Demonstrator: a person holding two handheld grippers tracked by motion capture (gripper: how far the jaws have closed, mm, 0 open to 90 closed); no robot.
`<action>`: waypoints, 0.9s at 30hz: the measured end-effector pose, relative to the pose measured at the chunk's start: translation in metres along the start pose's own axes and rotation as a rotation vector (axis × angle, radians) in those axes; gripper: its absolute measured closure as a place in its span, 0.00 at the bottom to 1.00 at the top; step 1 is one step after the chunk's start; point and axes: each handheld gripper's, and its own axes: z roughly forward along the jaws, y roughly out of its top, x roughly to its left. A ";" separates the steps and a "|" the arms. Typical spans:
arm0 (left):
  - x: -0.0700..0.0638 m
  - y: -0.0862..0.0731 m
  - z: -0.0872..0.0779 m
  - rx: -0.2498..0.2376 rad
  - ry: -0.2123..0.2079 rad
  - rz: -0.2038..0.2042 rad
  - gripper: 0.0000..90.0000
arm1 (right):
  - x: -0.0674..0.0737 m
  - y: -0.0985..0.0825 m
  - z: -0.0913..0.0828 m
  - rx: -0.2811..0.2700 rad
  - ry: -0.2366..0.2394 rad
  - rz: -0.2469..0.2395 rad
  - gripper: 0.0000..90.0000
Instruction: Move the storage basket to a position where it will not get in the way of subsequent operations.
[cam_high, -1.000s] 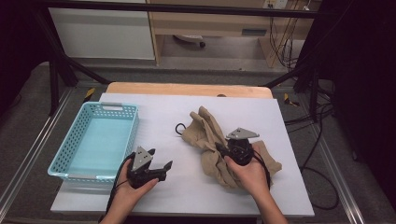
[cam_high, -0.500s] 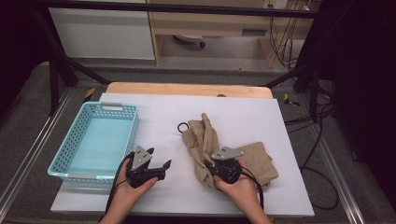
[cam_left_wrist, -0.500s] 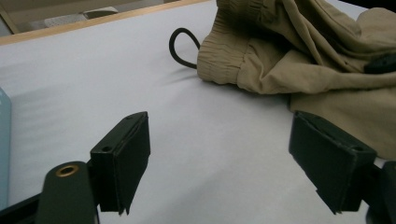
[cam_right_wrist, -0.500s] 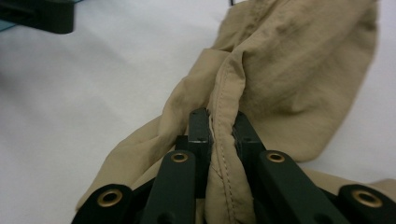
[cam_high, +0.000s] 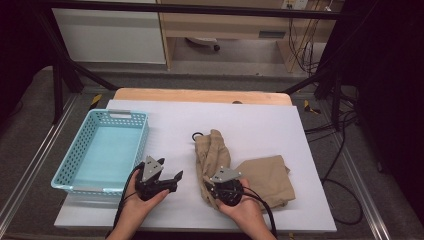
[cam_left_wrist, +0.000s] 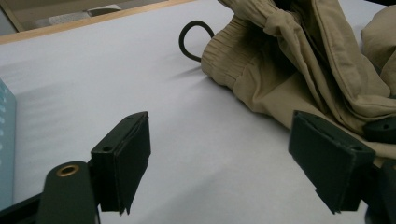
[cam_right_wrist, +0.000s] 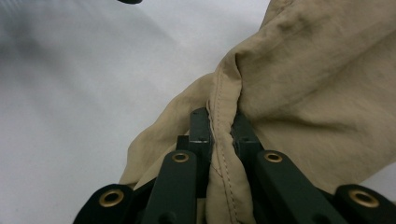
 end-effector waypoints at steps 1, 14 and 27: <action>0.000 0.000 0.000 0.000 0.004 0.001 0.23 | 0.002 0.001 0.001 0.006 0.002 -0.006 0.92; 0.001 -0.001 0.001 0.007 0.010 -0.001 0.24 | 0.003 0.003 -0.002 -0.010 -0.056 -0.028 0.75; 0.001 -0.001 0.000 0.007 0.009 -0.001 0.23 | 0.001 0.012 -0.013 -0.054 -0.149 -0.009 0.24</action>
